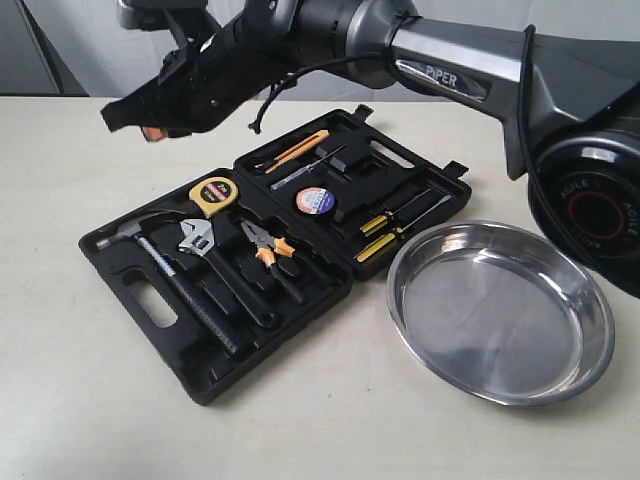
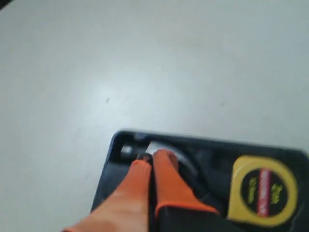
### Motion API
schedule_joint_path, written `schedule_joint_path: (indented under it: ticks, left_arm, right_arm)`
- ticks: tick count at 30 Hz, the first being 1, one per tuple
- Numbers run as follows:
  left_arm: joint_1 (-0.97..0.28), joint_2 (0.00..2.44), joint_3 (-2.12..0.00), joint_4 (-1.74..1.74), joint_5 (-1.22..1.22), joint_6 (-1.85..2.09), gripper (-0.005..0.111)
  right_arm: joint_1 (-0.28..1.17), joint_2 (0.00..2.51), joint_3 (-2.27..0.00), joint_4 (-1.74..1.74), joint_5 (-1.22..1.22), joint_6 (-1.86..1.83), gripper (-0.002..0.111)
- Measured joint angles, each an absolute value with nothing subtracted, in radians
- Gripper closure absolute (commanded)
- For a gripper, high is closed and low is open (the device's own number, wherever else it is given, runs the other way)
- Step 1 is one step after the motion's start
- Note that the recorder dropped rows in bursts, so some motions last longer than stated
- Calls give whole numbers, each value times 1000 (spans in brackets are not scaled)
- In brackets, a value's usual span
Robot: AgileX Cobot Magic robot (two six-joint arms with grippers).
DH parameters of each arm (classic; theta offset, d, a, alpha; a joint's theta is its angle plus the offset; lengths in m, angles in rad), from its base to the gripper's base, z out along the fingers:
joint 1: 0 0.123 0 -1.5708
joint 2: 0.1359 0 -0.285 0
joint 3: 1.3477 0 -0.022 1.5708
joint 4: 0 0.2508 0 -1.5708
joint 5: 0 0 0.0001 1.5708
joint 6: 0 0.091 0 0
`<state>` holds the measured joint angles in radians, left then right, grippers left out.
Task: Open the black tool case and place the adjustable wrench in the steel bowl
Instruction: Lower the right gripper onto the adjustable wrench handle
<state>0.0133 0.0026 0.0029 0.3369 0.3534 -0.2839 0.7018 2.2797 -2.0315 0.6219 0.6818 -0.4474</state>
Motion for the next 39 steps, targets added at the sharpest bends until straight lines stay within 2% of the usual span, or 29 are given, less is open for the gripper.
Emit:
schedule_joint_path:
  ticks: [4,8,13,18,24,35,37,39]
  left_arm:
    - [13,3,3,337,353,-284,107]
    - [13,3,3,337,353,-284,107]
    - [13,3,3,337,353,-284,107]
    - [13,3,3,337,353,-284,107]
    - [13,3,3,337,353,-284,107]
    - [13,3,3,337,353,-284,107]
    - [13,3,3,337,353,-284,107]
    - [13,3,3,337,353,-284,107]
  right_arm:
    - [702,2280,-2032,509,536,-375,109]
    - [702,2280,-2032,228,543,-172,109]
    - [702,2282,-2032,-170,715,95,109]
    - [702,2282,-2032,-303,948,171,109]
    - [702,2282,-2032,-207,1190,88,109]
    - [706,2295,-2023,338,1220,-195,108]
    - [713,2308,-2023,348,1220,-220,98]
    - [722,2324,-2023,339,1220,-240,82]
